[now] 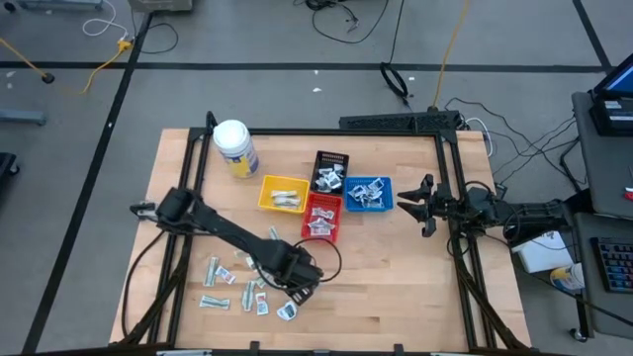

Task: Pick & Place First Aid Supplies
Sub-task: Put the towelette pack into the black bin

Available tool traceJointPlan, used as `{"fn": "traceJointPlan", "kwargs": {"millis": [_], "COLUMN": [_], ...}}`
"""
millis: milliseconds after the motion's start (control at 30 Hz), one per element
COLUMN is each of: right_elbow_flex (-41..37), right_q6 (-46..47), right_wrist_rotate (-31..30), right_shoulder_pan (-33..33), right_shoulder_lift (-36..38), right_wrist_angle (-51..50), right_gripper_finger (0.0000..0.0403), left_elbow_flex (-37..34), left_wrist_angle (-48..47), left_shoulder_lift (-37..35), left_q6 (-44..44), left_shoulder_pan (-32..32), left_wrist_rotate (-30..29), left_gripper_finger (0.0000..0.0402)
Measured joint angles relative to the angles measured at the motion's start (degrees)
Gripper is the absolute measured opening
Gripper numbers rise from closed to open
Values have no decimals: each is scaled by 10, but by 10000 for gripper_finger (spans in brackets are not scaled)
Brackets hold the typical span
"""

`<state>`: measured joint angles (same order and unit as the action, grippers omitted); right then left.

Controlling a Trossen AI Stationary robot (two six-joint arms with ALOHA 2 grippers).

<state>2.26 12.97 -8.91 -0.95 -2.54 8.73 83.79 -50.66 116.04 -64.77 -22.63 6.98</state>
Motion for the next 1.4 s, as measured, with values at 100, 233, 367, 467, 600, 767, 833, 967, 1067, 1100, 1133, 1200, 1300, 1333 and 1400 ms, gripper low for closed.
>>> {"fn": "traceJointPlan", "kwargs": {"millis": [100,233,367,467,600,767,833,967,1067,1100,1133,1200,1300,1333,1400], "right_elbow_flex": [0,0,0,0,0,0,0,0,0,0,0,0,0,0,0], "right_q6": [0,0,0,0,0,0,0,0,0,0,0,0,0,0,0], "right_wrist_rotate": [0,0,0,0,0,0,0,0,0,0,0,0,0,0,0], "right_shoulder_pan": [0,0,0,0,0,0,0,0,0,0,0,0,0,0,0], "right_shoulder_lift": [0,0,0,0,0,0,0,0,0,0,0,0,0,0,0], "right_wrist_angle": [0,0,0,0,0,0,0,0,0,0,0,0,0,0,0], "right_gripper_finger": [130,130,130,130,130,130,130,130,130,130,130,130,130,130,130], "left_elbow_flex": [0,0,0,0,0,-1,-1,-1,-1,-1,-1,-1,-1,-1,-1], "left_wrist_angle": [7,8,8,7,8,-17,-39,-72,-91,-100,-109,-129,-160,-169,-187], "left_shoulder_lift": [11,22,21,21,21,10,-4,-35,-59,-67,-74,-90,-110,-116,-127], "left_q6": [-1,4,23,47,69,121,155,249,338,368,397,461,560,589,647], "left_shoulder_pan": [-4,-8,-10,-10,-10,-6,-1,10,17,19,22,26,34,36,40], "left_wrist_rotate": [-1,-6,-11,-7,3,6,9,10,10,10,9,8,1,-6,-21], "left_gripper_finger": [186,182,141,85,11,4,3,2,1,1,1,1,1,1,1]}}
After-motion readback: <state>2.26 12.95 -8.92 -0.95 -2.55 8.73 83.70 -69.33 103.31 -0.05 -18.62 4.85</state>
